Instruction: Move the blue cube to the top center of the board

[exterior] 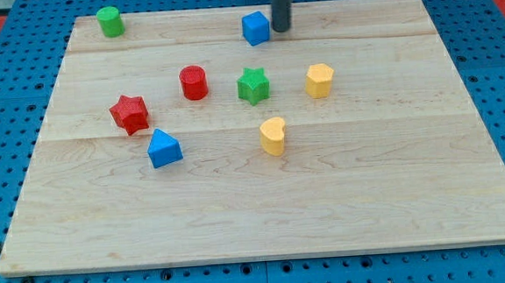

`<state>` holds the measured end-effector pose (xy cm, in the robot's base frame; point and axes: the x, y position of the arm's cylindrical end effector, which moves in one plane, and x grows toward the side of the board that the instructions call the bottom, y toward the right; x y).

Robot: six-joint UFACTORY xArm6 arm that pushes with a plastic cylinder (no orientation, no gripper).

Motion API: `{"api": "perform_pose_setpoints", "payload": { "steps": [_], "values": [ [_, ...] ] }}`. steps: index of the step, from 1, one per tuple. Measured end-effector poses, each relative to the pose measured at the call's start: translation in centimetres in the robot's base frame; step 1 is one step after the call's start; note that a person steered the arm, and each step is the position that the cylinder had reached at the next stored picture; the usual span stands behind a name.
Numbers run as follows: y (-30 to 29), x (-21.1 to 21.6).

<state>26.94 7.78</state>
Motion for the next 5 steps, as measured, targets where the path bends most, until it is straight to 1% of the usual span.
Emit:
{"api": "perform_pose_setpoints", "payload": {
  "steps": [1, 3, 5],
  "values": [
    [-3.1, 3.4],
    [-7.2, -3.3],
    [-7.8, -4.2]
  ]
}}
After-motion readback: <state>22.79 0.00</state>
